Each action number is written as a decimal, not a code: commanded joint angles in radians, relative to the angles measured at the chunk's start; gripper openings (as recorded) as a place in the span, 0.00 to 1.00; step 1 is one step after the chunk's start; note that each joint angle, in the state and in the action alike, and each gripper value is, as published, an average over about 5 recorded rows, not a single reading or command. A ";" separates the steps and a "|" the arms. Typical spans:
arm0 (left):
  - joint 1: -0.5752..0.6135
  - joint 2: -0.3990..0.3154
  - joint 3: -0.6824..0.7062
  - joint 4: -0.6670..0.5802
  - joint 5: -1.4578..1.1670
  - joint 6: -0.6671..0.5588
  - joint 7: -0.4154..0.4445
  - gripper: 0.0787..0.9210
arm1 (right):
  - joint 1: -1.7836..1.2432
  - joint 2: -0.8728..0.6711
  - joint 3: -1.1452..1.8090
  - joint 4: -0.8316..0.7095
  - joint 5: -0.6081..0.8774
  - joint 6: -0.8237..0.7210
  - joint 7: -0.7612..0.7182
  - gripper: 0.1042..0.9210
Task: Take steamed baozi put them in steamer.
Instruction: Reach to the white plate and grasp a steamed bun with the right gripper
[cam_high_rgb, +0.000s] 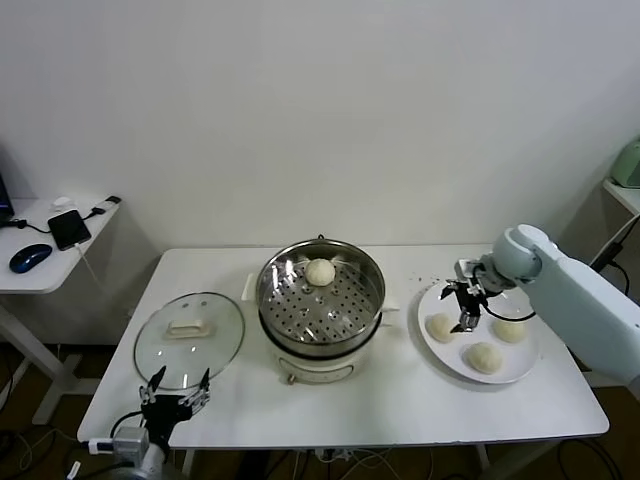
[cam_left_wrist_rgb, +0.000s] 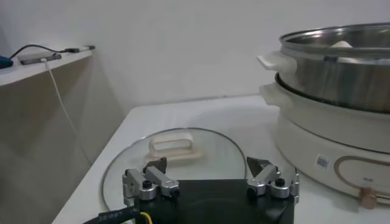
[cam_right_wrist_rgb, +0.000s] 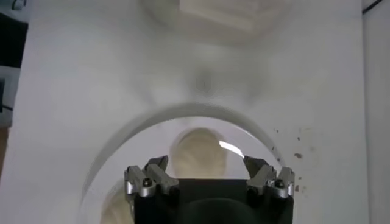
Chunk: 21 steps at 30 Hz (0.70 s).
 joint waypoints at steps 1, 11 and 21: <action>0.000 -0.003 -0.002 0.010 0.006 0.001 0.001 0.88 | -0.025 0.073 0.039 -0.123 -0.086 0.107 -0.031 0.88; 0.001 -0.001 -0.004 0.015 0.005 0.001 0.002 0.88 | -0.021 0.109 0.041 -0.168 -0.130 0.087 -0.027 0.88; -0.002 0.001 -0.006 0.023 0.005 0.001 0.003 0.88 | -0.014 0.136 0.044 -0.214 -0.147 0.080 -0.012 0.88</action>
